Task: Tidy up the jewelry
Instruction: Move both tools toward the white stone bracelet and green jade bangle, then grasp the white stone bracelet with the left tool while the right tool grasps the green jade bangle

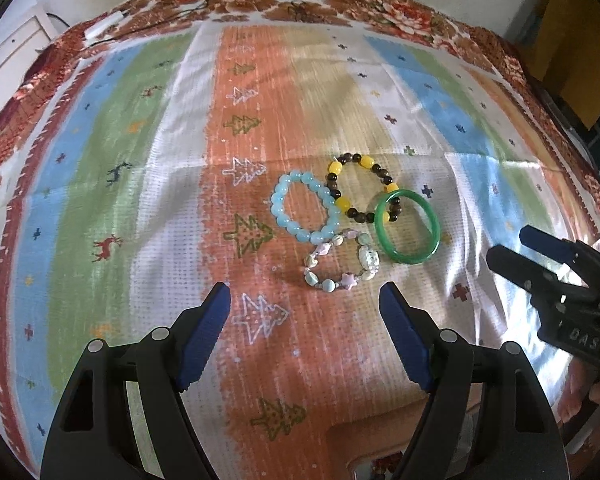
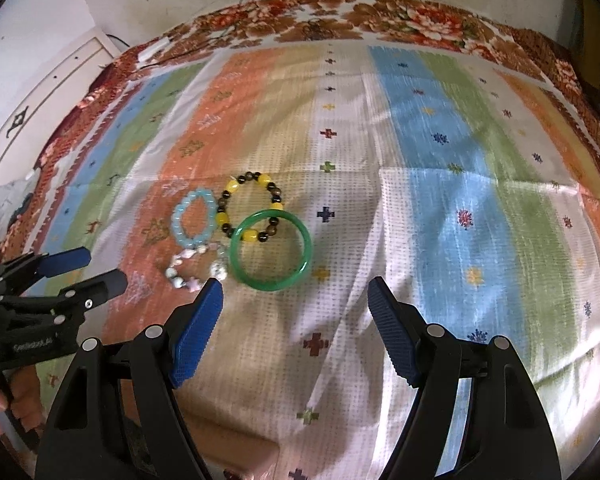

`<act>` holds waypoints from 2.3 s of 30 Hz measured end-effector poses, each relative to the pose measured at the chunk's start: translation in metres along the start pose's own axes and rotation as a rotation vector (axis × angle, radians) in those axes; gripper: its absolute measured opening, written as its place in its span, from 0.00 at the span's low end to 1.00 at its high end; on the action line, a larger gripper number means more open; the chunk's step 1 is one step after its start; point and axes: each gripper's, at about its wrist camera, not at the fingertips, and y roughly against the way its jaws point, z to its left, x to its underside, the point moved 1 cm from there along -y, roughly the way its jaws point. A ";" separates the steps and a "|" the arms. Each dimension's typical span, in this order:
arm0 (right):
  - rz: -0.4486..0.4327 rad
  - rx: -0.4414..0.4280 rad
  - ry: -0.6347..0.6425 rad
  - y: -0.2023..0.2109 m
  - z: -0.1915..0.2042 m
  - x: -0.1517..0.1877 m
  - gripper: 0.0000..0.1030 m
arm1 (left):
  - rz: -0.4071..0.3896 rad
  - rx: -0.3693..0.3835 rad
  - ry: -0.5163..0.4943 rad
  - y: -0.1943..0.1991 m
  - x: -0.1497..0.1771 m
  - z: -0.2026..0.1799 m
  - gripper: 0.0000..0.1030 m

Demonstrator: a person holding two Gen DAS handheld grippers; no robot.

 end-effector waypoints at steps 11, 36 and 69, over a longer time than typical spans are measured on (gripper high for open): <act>0.047 0.049 0.007 -0.035 -0.008 -0.012 0.72 | 0.049 -0.013 -0.033 -0.030 -0.011 0.002 0.74; 0.133 0.047 0.003 -0.087 -0.009 -0.018 0.72 | 0.120 -0.054 -0.106 -0.080 -0.014 0.003 0.59; -0.005 -0.006 0.041 0.005 0.008 -0.001 0.08 | -0.007 0.071 -0.085 0.015 -0.007 0.014 0.10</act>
